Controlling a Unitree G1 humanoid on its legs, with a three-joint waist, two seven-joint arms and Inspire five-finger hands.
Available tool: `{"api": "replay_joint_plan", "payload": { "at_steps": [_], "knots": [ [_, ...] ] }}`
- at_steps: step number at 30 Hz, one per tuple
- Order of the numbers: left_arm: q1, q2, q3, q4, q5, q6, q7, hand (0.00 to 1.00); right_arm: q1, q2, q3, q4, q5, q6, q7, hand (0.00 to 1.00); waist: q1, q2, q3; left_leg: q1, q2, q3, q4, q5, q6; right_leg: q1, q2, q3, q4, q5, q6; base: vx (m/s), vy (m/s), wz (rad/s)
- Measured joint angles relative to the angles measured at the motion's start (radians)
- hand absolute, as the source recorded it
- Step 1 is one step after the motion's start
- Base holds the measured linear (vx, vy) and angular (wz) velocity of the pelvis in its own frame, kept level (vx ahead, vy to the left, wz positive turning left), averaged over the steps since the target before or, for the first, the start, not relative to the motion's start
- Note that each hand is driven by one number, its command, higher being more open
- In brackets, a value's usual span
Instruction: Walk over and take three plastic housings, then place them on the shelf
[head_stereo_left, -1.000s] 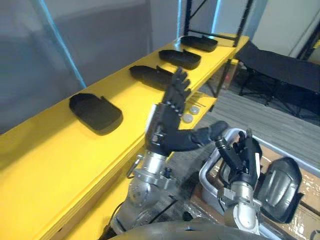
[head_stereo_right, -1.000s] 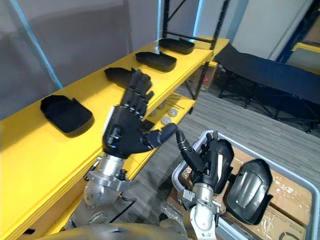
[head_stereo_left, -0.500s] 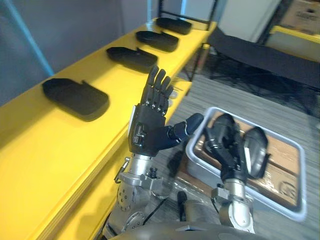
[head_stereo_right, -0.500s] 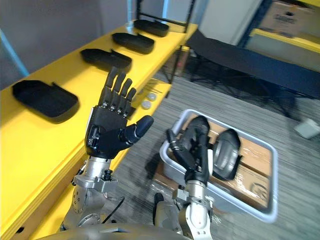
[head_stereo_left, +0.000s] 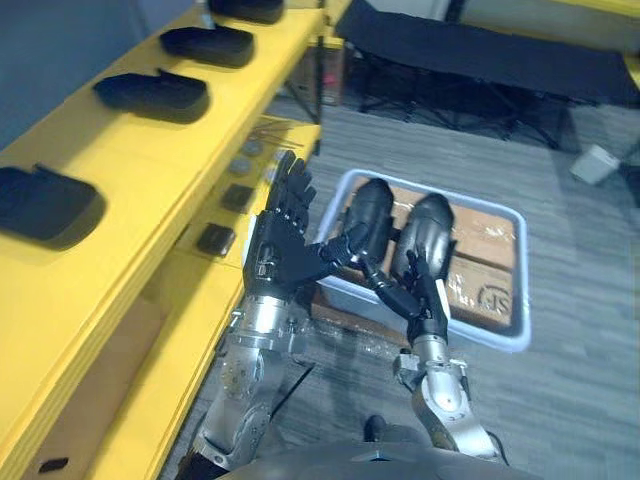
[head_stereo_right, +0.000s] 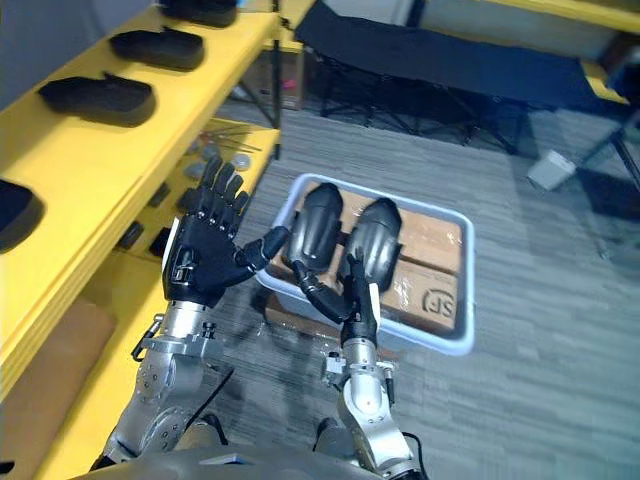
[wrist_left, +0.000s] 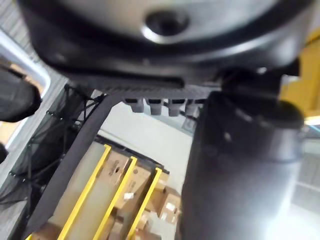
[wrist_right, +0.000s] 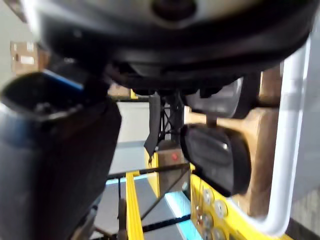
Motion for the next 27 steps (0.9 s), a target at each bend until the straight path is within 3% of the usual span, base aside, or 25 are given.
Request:
{"api": "replay_joint_plan", "payload": {
  "at_steps": [2, 5, 7, 9, 11, 15, 18, 21, 27],
  "knots": [
    [-0.006, -0.009, -0.005, 0.016, -0.046, 0.0, 0.0, 1.0, 0.016, -0.017, -0.043, 0.023, -0.009, 0.0, 0.029, 1.0, -0.001, 0.004, 0.0, 0.011, 0.0, -0.016, 0.003, 0.024, 0.033, -0.009, 0.007, 0.029, -0.004, -0.004, -0.022, -0.09, -0.098, -0.42],
    [-0.006, -0.009, -0.007, 0.027, -0.046, -0.002, -0.014, 1.0, 0.048, -0.041, -0.1, 0.03, -0.005, 0.0, 0.046, 1.0, -0.001, 0.012, -0.001, 0.019, -0.006, -0.053, 0.0, 0.037, 0.041, -0.007, 0.013, 0.071, -0.035, -0.007, -0.046, -0.06, -0.06, -0.42],
    [-0.005, -0.012, -0.007, 0.027, -0.046, -0.002, -0.019, 1.0, 0.054, -0.041, -0.117, 0.03, -0.005, 0.0, 0.047, 1.0, 0.003, 0.018, -0.004, 0.045, -0.051, -0.106, -0.038, 0.015, 0.038, -0.012, 0.006, 0.098, -0.033, 0.007, -0.051, 0.02, 0.062, -0.32],
    [-0.004, -0.014, -0.007, 0.027, -0.045, -0.001, -0.024, 1.0, 0.051, -0.041, -0.127, 0.028, -0.005, 0.0, 0.047, 1.0, 0.006, 0.026, -0.011, 0.068, -0.071, -0.113, -0.101, 0.01, 0.041, -0.036, 0.001, 0.101, -0.017, 0.02, -0.032, 0.0, 0.066, -0.22],
    [0.001, -0.019, 0.005, 0.027, -0.045, 0.021, -0.041, 1.0, 0.036, -0.035, -0.133, 0.029, 0.003, 0.01, 0.042, 1.0, 0.01, 0.039, -0.018, 0.082, -0.093, -0.117, -0.161, 0.005, 0.016, -0.065, -0.003, 0.117, -0.008, 0.034, -0.012, 0.01, 0.11, -0.17],
    [0.024, -0.002, 0.059, 0.057, 0.016, 0.15, -0.052, 1.0, -0.033, -0.025, -0.153, 0.112, 0.001, 0.041, 0.022, 1.0, 0.031, -0.002, -0.002, 0.08, -0.128, -0.107, -0.139, -0.013, -0.011, -0.056, -0.041, 0.122, -0.04, 0.075, 0.02, -0.03, 0.162, -0.11],
    [0.047, 0.03, 0.119, 0.162, 0.205, 0.226, -0.045, 1.0, -0.147, -0.035, -0.23, 0.273, -0.009, 0.053, 0.016, 1.0, 0.057, -0.026, 0.01, 0.056, -0.158, -0.11, -0.115, -0.036, -0.009, -0.039, -0.073, 0.103, -0.117, 0.122, 0.035, -0.08, 0.138, 0.02],
    [0.053, 0.083, 0.182, 0.291, 0.328, 0.255, -0.041, 1.0, -0.341, -0.141, -0.252, 0.475, -0.039, 0.114, -0.009, 1.0, 0.072, -0.033, 0.05, -0.029, -0.171, -0.142, -0.032, -0.056, -0.002, -0.042, -0.09, 0.063, -0.172, 0.174, 0.042, -0.09, 0.094, 0.21],
    [0.026, 0.119, 0.23, 0.305, 0.366, 0.249, -0.004, 1.0, -0.721, -0.36, -0.29, 0.728, -0.003, 0.146, -0.05, 1.0, 0.132, 0.002, 0.175, -0.165, -0.172, -0.199, 0.089, -0.079, 0.014, -0.076, -0.09, 0.002, -0.202, 0.236, 0.037, -0.12, 0.029, 0.2]
  ]
}}
